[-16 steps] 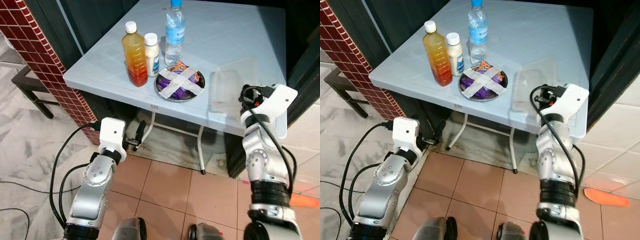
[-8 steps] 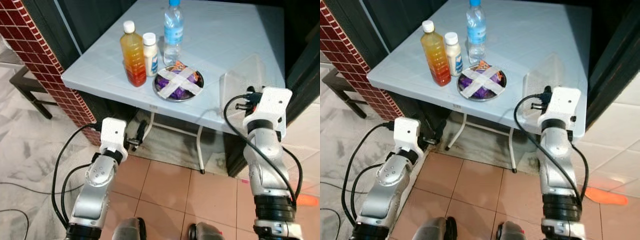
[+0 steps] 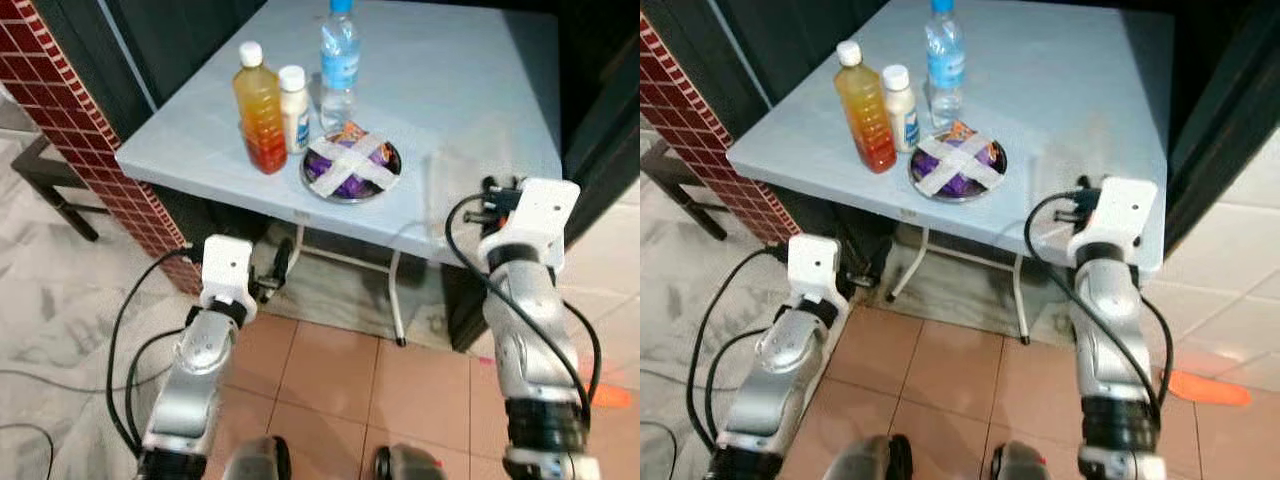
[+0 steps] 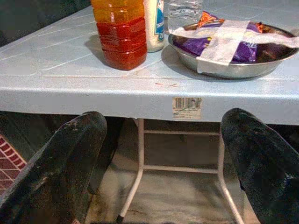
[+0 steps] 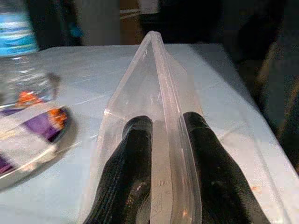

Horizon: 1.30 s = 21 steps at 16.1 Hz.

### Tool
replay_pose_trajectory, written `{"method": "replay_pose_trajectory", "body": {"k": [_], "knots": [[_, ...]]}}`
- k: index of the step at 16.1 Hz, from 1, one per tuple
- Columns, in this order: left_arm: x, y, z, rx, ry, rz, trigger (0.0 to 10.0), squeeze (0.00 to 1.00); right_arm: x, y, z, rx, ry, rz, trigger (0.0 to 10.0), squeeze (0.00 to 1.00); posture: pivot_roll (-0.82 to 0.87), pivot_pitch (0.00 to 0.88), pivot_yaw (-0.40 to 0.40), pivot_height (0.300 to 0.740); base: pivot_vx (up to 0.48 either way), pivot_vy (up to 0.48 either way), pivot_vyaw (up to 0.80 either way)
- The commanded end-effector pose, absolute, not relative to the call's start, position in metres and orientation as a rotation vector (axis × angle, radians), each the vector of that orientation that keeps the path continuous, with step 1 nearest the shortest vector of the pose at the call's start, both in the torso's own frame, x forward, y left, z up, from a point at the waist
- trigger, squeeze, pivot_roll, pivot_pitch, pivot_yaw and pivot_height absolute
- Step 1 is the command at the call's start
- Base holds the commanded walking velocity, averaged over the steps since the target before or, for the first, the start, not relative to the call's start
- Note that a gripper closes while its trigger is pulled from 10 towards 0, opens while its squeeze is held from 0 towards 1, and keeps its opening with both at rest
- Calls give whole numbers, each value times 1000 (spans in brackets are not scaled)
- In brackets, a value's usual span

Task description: Restocking fridge

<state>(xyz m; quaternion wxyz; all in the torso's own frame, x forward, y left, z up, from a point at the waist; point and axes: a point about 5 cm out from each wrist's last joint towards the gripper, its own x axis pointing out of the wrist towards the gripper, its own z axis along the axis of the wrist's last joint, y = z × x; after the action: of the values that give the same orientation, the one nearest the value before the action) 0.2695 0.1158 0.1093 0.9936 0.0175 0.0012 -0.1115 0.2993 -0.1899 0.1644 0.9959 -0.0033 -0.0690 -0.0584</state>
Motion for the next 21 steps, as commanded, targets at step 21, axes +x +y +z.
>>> {"method": "replay_pose_trajectory", "body": {"k": [21], "knots": [[275, 118, 100, 42, 18, -183, 10000, 0, 263, -164, 147, -150, -61, 39, 10000, 0, -7, 29, 41, 740, -191, 0, 0]]}}
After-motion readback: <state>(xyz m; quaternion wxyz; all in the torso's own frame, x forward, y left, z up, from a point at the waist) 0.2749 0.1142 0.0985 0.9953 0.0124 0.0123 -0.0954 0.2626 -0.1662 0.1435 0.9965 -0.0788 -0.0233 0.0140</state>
